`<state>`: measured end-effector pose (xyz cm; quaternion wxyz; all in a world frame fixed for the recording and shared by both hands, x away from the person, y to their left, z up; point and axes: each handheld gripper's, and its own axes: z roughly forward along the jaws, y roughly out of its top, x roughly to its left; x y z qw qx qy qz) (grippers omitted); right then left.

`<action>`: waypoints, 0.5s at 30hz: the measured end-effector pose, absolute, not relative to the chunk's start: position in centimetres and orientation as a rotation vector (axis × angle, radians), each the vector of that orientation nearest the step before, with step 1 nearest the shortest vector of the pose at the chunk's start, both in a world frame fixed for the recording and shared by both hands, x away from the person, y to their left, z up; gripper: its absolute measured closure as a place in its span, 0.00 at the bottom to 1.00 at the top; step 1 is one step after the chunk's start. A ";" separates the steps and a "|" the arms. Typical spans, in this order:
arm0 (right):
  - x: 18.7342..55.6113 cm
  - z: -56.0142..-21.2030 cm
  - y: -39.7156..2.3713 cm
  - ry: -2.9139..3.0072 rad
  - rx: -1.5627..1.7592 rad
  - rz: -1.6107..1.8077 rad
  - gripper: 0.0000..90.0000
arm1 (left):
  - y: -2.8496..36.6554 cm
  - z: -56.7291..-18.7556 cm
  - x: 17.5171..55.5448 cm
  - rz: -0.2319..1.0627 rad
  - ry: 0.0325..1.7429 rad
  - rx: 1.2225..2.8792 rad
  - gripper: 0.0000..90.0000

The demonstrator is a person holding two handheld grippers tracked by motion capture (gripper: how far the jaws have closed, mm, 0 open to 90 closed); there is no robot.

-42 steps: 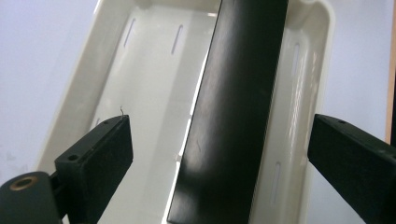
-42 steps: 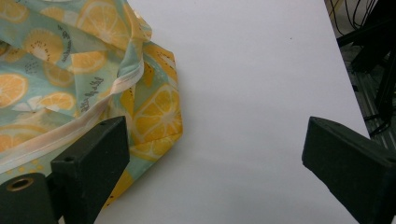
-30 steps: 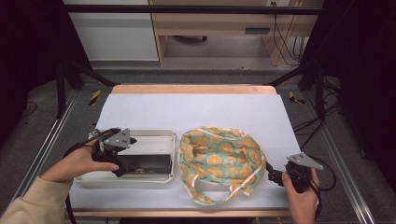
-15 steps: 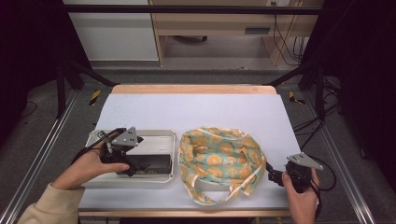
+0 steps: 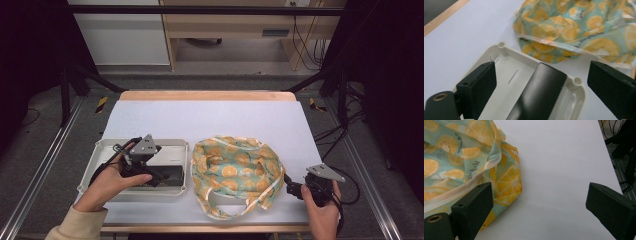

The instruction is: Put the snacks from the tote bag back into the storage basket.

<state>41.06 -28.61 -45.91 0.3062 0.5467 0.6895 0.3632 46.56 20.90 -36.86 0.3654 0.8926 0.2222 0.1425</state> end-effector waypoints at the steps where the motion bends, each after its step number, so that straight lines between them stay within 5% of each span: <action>1: 41.1 -45.9 -28.6 1.823 1.446 0.962 0.09 | 21.0 -36.7 46.5 0.368 0.596 2.288 0.10; 15: 41.2 -46.0 -28.5 1.830 1.447 0.952 0.09 | 24.9 -37.4 47.3 0.458 0.721 2.255 0.09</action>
